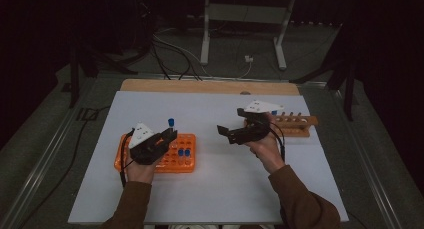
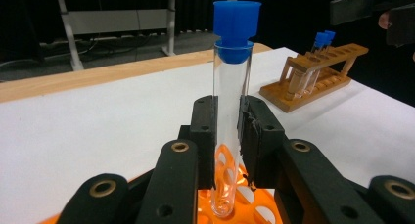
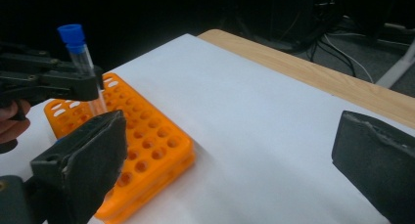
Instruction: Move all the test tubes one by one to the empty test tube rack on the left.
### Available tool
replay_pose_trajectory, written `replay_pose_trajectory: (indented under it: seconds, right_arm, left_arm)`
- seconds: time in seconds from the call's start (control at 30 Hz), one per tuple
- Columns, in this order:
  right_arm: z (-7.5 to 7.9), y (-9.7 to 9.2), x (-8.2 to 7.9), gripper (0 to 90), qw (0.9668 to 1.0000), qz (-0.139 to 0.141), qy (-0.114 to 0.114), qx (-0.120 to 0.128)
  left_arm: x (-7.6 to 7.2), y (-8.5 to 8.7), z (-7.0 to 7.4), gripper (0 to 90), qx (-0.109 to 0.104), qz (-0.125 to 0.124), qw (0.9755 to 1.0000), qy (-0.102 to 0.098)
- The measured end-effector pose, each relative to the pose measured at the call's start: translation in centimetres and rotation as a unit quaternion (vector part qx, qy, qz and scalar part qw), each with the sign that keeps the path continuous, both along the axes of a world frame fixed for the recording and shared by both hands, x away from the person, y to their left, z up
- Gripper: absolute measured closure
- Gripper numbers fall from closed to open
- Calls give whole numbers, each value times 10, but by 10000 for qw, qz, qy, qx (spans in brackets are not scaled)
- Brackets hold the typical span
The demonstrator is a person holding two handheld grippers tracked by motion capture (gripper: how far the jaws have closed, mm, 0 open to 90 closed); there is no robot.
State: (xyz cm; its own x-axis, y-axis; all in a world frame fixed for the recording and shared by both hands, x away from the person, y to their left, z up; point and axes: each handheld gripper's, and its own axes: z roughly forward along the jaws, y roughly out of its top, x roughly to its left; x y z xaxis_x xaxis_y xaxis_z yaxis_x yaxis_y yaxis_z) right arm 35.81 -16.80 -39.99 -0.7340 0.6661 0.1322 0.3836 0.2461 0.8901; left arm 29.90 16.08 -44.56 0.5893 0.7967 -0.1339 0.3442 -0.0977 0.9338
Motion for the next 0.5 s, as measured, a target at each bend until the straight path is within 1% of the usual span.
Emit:
replay_pose_trajectory:
  seconds: [0.07, 0.23, 0.4, 0.5]
  right_arm:
    - [-1, -6, -1, 0, 10000, -57, -1, 9]
    - [-3, -21, -1, 0, 9998, -197, 29, 75]
    - [-4, -29, -2, 0, 9996, -281, -1, 84]
    - [-5, -33, -3, 0, 9994, -330, -6, 87]
  left_arm:
    - [-2, 2, -2, 781, -34, 8, 10000, 24]
    - [-6, 6, -6, 781, -39, 25, 10000, 77]
    - [-10, 7, -12, 781, -66, 0, 9999, 136]
    - [-12, 9, -14, 781, -86, -26, 9999, 133]
